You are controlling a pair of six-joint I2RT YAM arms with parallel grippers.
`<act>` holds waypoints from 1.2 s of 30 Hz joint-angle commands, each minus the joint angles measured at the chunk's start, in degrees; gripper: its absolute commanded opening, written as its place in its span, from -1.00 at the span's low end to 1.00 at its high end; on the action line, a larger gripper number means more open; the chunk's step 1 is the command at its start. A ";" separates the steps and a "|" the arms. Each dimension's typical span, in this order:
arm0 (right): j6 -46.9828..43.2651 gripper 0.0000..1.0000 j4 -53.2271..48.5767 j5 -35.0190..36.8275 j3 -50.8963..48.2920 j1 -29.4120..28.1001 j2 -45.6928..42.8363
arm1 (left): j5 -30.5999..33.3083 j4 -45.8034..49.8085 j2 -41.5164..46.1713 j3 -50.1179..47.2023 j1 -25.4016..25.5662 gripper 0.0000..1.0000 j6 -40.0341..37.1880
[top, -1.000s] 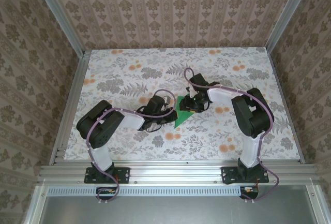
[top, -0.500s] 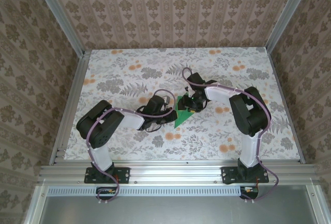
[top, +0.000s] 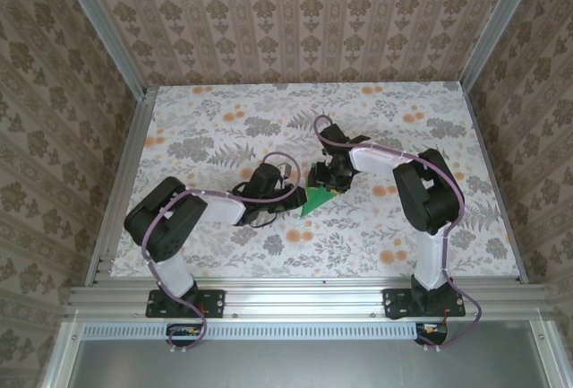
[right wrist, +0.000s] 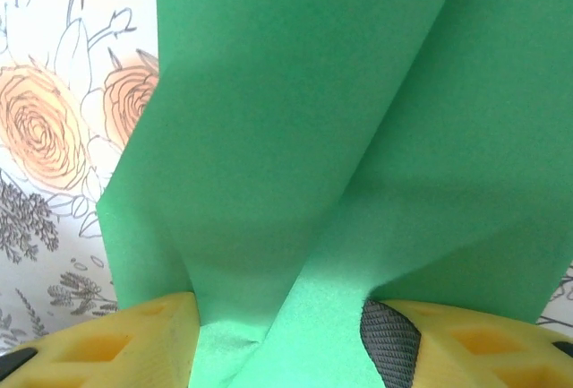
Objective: Fold a paper plane with a square sheet of paper (pick it up from the middle)
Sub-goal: Fourth fold the wing at the center of the table.
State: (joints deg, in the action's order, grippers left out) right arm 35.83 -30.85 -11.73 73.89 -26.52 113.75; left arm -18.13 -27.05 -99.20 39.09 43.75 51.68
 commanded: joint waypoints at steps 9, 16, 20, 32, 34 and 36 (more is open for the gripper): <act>3.86 0.18 -6.86 12.65 -4.54 1.03 8.94 | -1.36 -3.72 2.62 -1.25 1.94 -0.56 -0.77; 4.29 0.17 -7.05 12.02 -4.45 1.02 9.63 | -1.86 -1.43 -0.01 0.64 2.88 -0.67 -2.03; 4.51 0.18 -7.04 11.82 -4.32 1.04 9.65 | -0.72 2.55 -0.56 1.98 3.53 -0.67 -3.74; 4.99 0.19 -7.47 11.98 -4.29 1.20 10.23 | 1.39 6.47 -1.88 3.78 3.63 -0.67 -5.10; 5.03 0.19 -7.52 11.99 -4.25 1.30 10.32 | 1.43 6.65 -1.97 3.85 3.58 -0.67 -5.23; 5.03 0.19 -7.56 11.95 -4.21 1.30 10.42 | 1.60 6.99 -2.09 3.95 3.62 -0.67 -5.36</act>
State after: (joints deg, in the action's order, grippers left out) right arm 40.56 -31.57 -9.98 74.72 -26.52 114.61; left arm -17.50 -21.89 -100.55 41.54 47.20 47.94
